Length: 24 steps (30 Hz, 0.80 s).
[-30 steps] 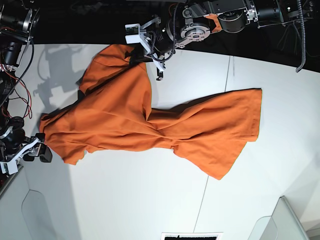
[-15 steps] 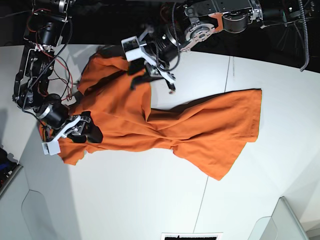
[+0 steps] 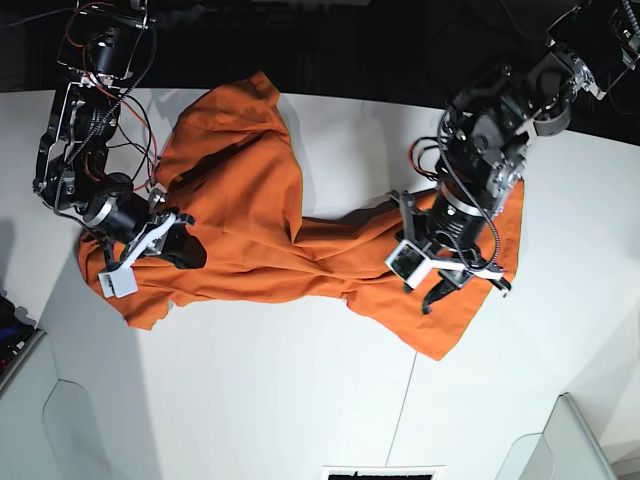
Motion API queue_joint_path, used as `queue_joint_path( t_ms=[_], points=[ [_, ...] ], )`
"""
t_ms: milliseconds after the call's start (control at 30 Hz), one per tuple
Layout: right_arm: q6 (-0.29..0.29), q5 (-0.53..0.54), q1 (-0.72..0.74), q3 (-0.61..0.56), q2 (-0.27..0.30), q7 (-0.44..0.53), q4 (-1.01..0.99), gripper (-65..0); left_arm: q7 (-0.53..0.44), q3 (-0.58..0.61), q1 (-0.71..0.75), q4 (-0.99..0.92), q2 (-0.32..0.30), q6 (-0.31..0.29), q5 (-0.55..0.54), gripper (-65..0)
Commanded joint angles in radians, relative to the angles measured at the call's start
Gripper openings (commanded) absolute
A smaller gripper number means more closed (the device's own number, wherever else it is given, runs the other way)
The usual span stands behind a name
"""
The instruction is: Layout the t-shirt on the table in an organized manner, then fold the t-shirt properly
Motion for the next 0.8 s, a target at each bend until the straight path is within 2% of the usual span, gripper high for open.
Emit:
queue_joint_path(
  t_ms=[0, 133, 267, 367, 567, 667, 767],
  points=[
    [0.008, 0.008, 0.003, 0.002, 0.009, 0.028, 0.017, -65.0, -0.018, -0.048, -0.014, -0.038, -0.002, -0.016, -0.028, -47.5],
    [0.007, -0.061, -0.049, 0.002, 0.01, 0.053, 0.016, -65.0, -0.029, -0.169, -0.014, -0.234, 0.001, -0.156, -0.14, -47.6],
    [0.006, -0.187, -0.091, 0.001, 0.027, 0.114, 0.016, -65.0, -0.027, -0.224, -0.01, -0.367, 0.0, -0.233, -0.185, -47.6],
    [0.002, -0.234, -0.096, 0.002, 0.064, 0.14, -0.003, -65.0, -0.028, -0.227, -0.008, -0.432, -0.012, -0.261, -0.186, -47.6],
    [-0.002, -0.23, -0.091, 0.001, 0.17, 0.168, -0.105, -65.0, -0.075, -0.227, -0.014, -0.475, -0.081, -0.267, -0.186, -47.6],
    [-0.005, -0.169, -0.086, 0.002, 0.209, 0.214, -0.107, -65.0, -0.08, -0.227, -0.053, -0.475, -0.093, -0.311, -0.187, -47.6],
    [-0.004, -0.089, -0.065, 0.003, 0.223, 0.195, -0.095, -65.0, -0.079, -0.227, -0.098, -0.475, -0.09, -0.351, -0.192, -47.6]
  ],
)
